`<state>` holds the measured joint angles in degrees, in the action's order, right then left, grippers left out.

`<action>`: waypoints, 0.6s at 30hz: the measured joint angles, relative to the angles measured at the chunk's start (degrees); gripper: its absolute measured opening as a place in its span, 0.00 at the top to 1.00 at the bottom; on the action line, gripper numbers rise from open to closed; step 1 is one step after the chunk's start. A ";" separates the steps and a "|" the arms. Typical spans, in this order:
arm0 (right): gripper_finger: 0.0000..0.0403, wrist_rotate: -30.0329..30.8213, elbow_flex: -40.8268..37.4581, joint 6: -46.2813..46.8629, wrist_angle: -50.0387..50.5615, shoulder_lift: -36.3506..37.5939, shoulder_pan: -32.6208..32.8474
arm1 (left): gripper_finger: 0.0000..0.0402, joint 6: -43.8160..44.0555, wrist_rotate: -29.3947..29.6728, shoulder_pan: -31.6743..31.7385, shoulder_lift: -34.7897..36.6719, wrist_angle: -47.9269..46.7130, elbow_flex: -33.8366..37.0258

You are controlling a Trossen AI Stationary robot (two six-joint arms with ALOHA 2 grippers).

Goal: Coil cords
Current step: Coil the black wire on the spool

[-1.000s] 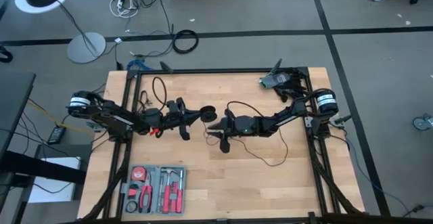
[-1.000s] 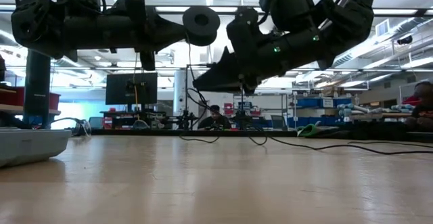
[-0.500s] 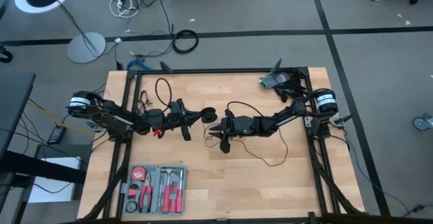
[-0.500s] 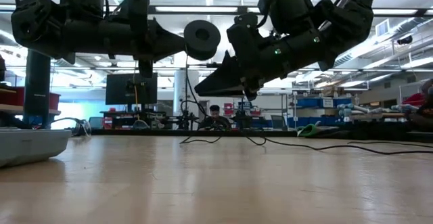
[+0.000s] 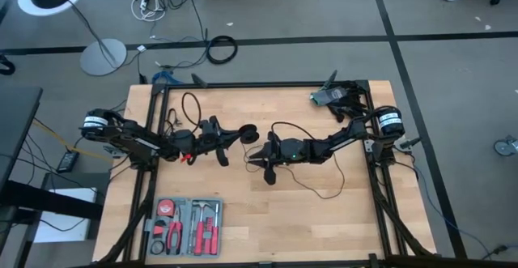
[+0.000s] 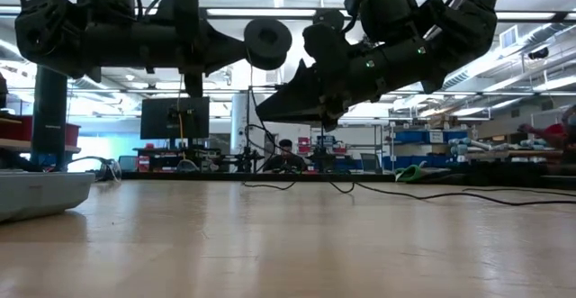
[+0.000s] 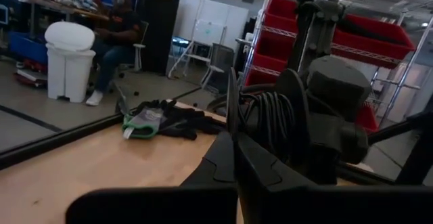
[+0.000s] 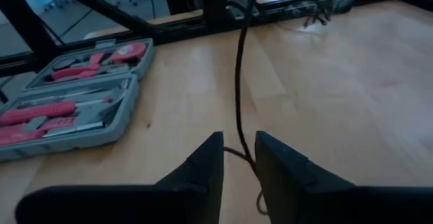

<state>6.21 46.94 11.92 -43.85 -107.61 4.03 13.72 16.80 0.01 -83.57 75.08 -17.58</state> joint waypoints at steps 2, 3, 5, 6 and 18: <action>0.80 0.19 0.00 -0.17 0.02 0.00 -0.05 | 1.00 0.08 0.00 -0.02 0.00 0.64 0.00; 0.81 0.25 0.00 -0.16 0.02 0.00 -0.12 | 1.00 0.17 0.00 -0.02 0.00 0.62 0.00; 0.84 0.98 0.00 -0.11 0.37 0.00 -0.17 | 1.00 0.27 -0.21 -0.02 0.00 0.49 0.00; 0.86 1.44 0.00 -0.13 0.72 0.00 -0.17 | 1.00 0.30 -0.46 -0.02 0.00 0.84 0.00; 0.94 2.22 0.00 -0.15 1.55 0.00 -0.28 | 1.00 0.43 -2.03 -0.02 0.00 2.63 0.00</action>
<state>8.43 46.94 11.77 -42.30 -107.61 3.75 14.15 14.76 -0.01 -83.57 77.71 -17.58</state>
